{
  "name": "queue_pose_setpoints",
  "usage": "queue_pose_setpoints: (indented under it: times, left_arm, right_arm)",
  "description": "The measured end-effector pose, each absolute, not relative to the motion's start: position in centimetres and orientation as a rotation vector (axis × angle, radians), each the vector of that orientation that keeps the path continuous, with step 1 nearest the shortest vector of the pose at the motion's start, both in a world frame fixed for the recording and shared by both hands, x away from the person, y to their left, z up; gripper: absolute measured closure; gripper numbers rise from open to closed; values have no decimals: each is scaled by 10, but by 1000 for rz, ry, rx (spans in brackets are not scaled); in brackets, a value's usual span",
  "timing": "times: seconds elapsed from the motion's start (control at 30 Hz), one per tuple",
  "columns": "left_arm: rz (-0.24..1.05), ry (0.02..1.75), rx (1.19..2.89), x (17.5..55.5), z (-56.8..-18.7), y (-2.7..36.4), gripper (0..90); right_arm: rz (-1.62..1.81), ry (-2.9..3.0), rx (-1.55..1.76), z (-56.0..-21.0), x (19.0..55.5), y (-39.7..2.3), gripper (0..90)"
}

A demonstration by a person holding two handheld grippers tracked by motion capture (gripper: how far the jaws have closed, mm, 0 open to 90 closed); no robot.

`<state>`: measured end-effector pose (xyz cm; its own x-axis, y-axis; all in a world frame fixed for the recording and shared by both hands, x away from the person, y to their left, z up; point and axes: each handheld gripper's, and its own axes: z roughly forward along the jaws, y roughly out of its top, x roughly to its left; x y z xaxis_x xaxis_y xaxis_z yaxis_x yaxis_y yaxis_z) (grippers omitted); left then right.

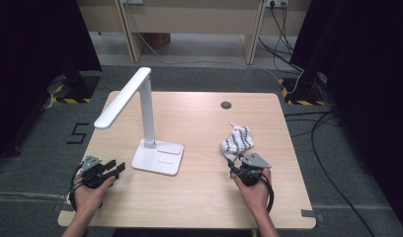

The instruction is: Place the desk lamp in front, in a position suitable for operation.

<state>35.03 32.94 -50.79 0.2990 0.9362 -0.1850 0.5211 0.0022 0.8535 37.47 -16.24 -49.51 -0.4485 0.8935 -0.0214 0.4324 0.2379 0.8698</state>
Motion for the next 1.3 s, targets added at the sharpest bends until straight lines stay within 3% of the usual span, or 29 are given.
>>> queue_pose_setpoints:
  times: [0.17, 0.6, 0.87, 1.3]
  left_arm:
    - [612, 1334, 1684, 358, -505, 326, 656]
    - [596, 1346, 1799, 407, -508, 319, 875]
    - [524, 1370, 1821, 429, -509, 311, 896]
    - [489, 1351, 1852, 427, -515, 308, 896]
  right_arm:
    - [1156, 2002, 1188, -492, 373, -157, 577]
    - [1154, 2117, 1124, -491, 382, -130, 826]
    - [1153, 2195, 1098, -492, 395, -99, 892]
    - [1142, 2331, 1034, -500, 407, -50, 900]
